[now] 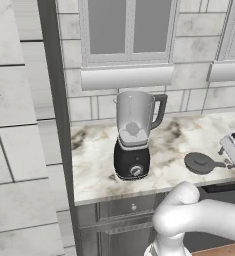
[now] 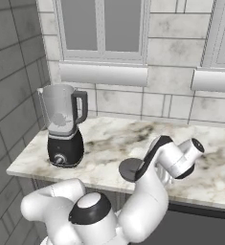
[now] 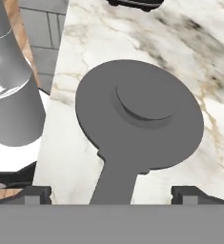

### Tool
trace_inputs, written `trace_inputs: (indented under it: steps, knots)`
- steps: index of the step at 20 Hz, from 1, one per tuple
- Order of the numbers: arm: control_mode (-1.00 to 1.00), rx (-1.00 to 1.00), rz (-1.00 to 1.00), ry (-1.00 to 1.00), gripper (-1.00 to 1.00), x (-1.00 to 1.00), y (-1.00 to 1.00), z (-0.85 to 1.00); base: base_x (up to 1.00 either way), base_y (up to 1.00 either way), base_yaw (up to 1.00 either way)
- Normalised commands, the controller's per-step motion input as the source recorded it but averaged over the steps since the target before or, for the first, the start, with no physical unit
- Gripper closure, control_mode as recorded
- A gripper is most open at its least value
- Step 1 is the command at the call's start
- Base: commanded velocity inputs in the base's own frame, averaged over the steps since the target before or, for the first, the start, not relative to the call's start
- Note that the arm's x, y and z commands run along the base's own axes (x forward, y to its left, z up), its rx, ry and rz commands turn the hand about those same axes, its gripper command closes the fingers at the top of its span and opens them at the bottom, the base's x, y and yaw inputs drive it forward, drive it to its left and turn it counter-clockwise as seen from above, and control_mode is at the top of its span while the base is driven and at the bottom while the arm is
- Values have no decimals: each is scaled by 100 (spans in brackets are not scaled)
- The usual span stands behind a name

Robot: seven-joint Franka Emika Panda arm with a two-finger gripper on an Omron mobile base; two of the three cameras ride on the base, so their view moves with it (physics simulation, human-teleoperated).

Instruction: Open the blender lid, put the kiwi in the blender, close the lid, and start the blender.

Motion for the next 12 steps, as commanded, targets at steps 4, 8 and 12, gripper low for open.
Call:
trace_inputs:
  steps: [4,8,12]
  knots:
    - [-100,-12,-10,0,-100,6,8,-32,0,0,0]
    - [-100,-11,-11,2,-100,19,13,-23,0,0,0]
    - [-100,-6,-10,2,-100,21,13,-20,0,0,0]
